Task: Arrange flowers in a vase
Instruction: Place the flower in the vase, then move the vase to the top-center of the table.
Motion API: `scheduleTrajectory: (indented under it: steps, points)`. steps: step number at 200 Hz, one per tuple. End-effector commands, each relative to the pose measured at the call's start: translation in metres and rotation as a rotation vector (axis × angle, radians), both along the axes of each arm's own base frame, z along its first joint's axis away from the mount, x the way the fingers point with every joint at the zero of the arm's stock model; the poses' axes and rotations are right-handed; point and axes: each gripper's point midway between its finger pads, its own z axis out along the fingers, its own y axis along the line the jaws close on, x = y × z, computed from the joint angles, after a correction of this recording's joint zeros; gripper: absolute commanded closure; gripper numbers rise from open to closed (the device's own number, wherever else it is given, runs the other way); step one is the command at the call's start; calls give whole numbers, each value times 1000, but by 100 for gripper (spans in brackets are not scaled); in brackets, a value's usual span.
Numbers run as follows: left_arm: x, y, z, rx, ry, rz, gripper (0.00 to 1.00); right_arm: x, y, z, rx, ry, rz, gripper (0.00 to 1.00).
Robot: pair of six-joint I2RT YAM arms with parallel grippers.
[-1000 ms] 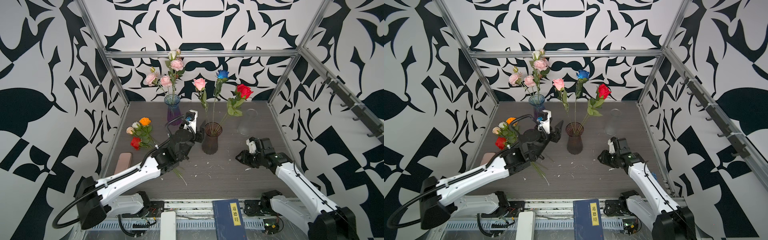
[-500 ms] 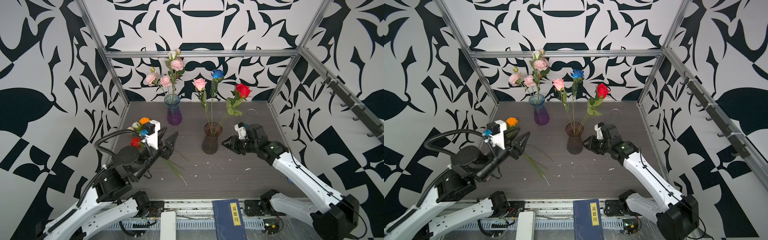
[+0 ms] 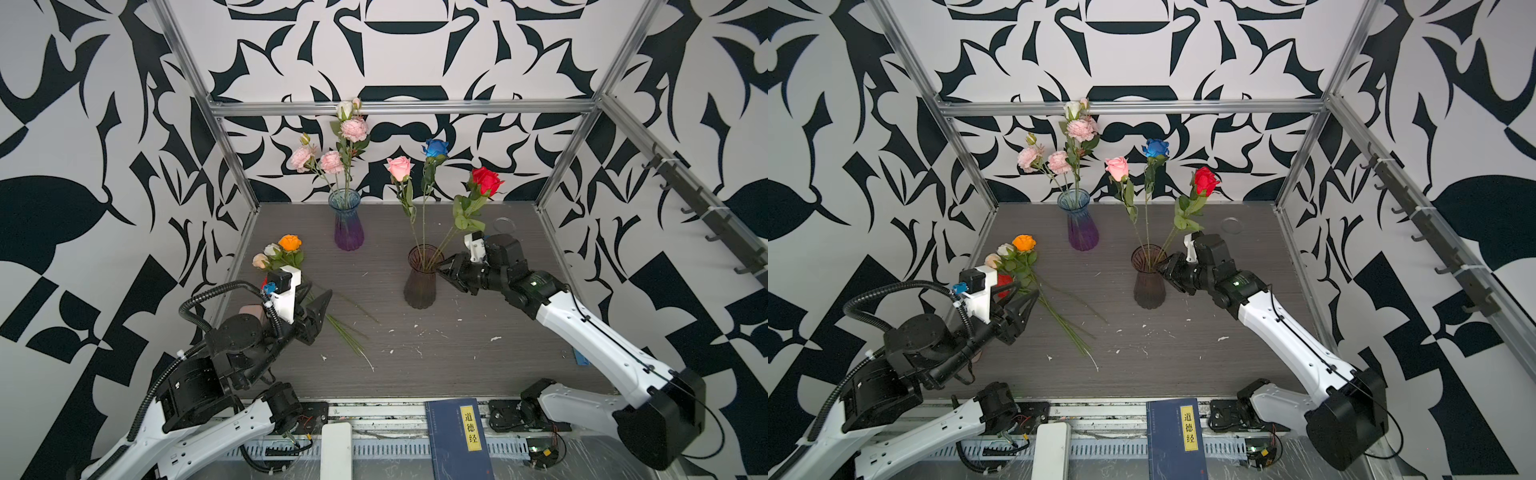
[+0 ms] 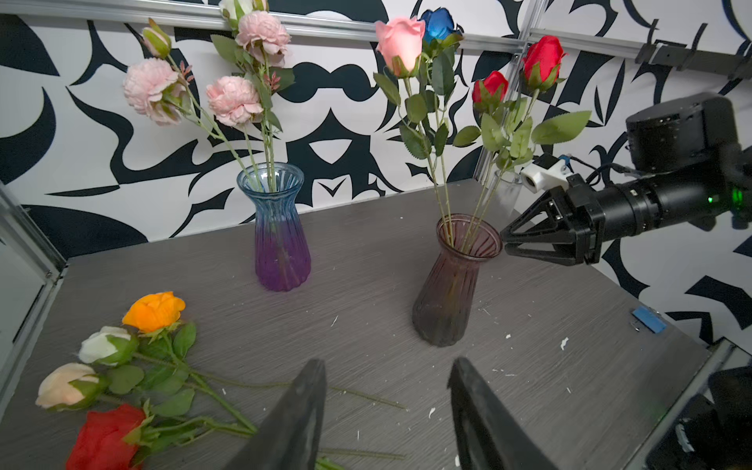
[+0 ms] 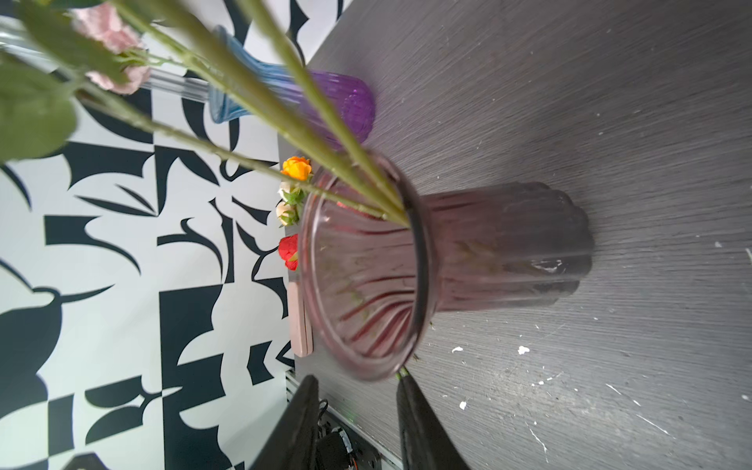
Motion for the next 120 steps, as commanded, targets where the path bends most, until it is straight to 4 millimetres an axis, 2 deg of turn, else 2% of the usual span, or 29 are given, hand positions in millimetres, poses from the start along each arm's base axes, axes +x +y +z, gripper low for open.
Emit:
scheduleTrajectory:
  steps: [1, 37, 61, 90, 120]
  points:
    - [-3, 12, -9, -33, 5, 31, 48, 11, 1, 18, -6, -41, -35, 63]
    - [-13, 25, -11, -120, -4, 29, 53, 18, -4, 9, -75, -9, -70, 64]
    - [-16, 33, -16, -110, 3, 40, 53, 23, -4, 3, -105, 7, -91, 67]
    - [-18, 34, -27, -93, 32, 37, 54, 27, -9, -7, -178, 35, -131, 69]
    - [-18, 33, -36, -95, 50, 35, 55, 33, -10, -7, -231, 38, -148, 75]
